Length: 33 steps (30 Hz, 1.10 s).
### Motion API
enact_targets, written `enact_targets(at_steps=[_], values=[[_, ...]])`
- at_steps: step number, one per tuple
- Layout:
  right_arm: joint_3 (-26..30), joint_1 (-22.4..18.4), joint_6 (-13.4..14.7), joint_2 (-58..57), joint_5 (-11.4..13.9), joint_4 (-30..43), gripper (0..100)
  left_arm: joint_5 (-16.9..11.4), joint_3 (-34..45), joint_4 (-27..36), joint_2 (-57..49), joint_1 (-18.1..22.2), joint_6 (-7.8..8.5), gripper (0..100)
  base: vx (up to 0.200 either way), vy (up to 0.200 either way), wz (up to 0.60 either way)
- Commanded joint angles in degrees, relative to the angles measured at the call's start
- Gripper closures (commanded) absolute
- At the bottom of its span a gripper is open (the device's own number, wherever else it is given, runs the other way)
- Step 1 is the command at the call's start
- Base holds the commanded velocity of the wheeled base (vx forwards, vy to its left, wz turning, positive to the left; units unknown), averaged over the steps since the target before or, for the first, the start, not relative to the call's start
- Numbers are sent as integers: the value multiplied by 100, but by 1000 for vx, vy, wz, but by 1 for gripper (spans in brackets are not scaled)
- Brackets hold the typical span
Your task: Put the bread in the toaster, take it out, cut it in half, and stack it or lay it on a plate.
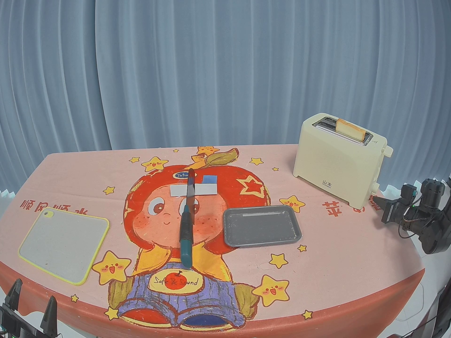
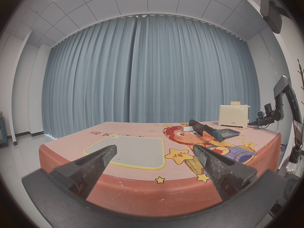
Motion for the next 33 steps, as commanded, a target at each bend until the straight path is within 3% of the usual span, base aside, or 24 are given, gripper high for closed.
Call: enact_targets(at_steps=[1, 33], values=[[-87, -36, -16, 228, -52, -15, 100, 1, 101, -4, -93, 5, -2, 0, 0, 0, 0], [54, 104, 11, 176, -35, -498, 100, 1, 101, -4, -93, 5, -2, 0, 0, 0, 0]])
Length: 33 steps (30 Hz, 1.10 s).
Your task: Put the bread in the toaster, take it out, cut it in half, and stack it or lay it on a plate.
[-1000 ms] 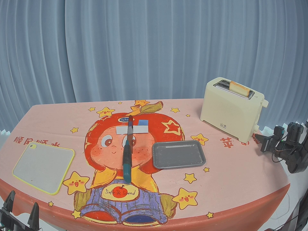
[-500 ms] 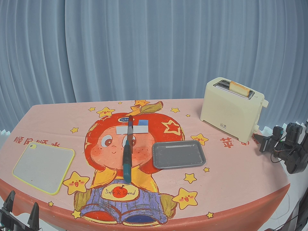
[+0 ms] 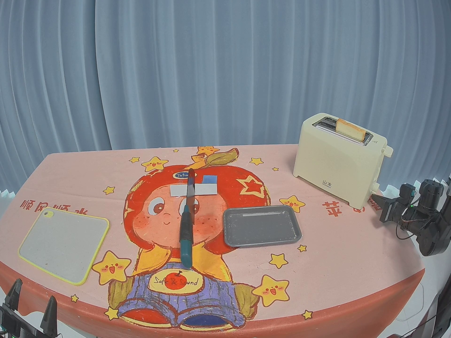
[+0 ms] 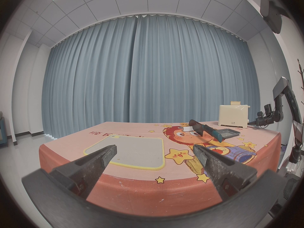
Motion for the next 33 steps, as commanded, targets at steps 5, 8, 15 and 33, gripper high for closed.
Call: enact_targets(at_steps=[5, 8, 15, 33], values=[[30, 34, 0, -155, 1, 9, 100, 1, 101, -4, -93, 2, -2, 0, 0, 0, 0], [56, 34, 0, -164, 1, 0, 100, 1, 101, -4, -93, 2, -2, 0, 0, 0, 0], [56, 34, 0, -208, 1, 0, 100, 1, 101, 4, -93, 2, -2, 0, 0, 0, 0], [241, 166, -27, -269, -8, 0, 100, 1, 101, -4, -93, 2, -2, 0, 0, 0, 0]])
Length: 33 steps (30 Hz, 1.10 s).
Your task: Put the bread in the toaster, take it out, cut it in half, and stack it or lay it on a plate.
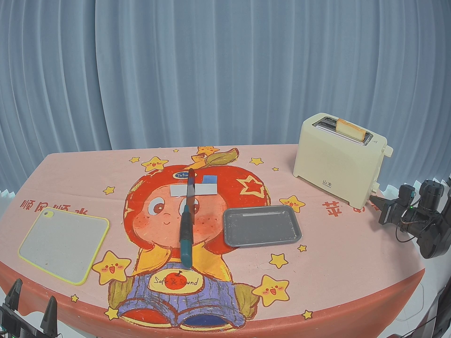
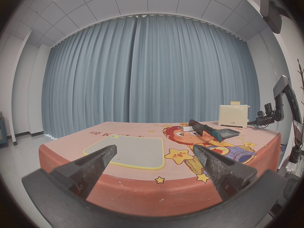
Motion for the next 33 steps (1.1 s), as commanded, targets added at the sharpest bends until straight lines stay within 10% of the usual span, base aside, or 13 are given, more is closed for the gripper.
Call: enact_targets(at_steps=[1, 33], values=[[61, 25, -16, -133, 10, 0, 100, 1, 101, -4, -93, 5, -2, 0, 0, 0, 0], [-150, 430, 20, -2410, 89, 9, 100, 1, 101, -4, -93, 5, -2, 0, 0, 0, 0]])
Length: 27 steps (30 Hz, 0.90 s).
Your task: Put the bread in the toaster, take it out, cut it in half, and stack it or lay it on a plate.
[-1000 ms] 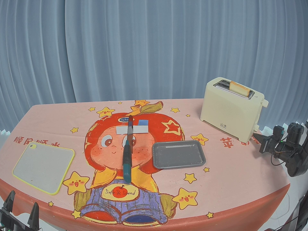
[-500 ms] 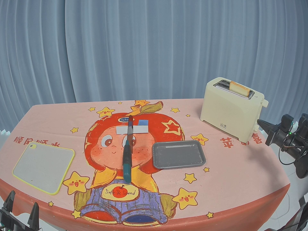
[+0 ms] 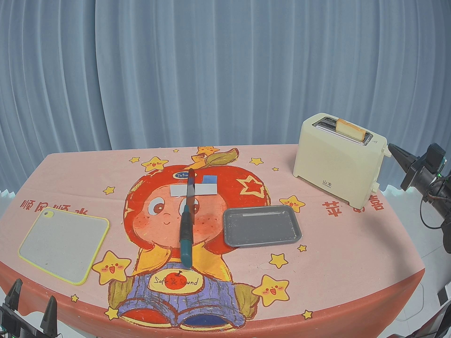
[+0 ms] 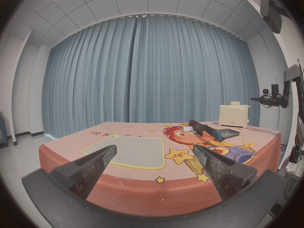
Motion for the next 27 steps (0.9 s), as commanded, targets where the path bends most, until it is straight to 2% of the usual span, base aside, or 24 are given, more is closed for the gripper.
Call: enact_targets(at_steps=[1, 9, 13, 21, 23, 27], values=[[-152, -26, 6, -48, -10, 0, 100, 1, 101, -4, -93, 5, -2, 0, 0, 0, 0], [-292, -35, 287, -30, -186, -8, 100, 1, 101, -4, -93, 5, -2, 0, 0, 0, 0], [-336, -35, 296, -30, -291, 0, 100, 1, 101, -4, -93, 5, -2, 0, 0, 0, 0], [-319, 44, 287, -30, -317, -8, 100, 1, 101, -4, -93, 5, -2, 0, 0, 0, 0], [-328, 62, 270, -4, -467, 0, 100, 1, 101, -4, -93, 5, -2, 0, 0, 0, 0], [-345, 62, 270, 49, -493, -8, 100, 1, 101, -4, -93, 5, -2, 0, 0, 0, 0]])
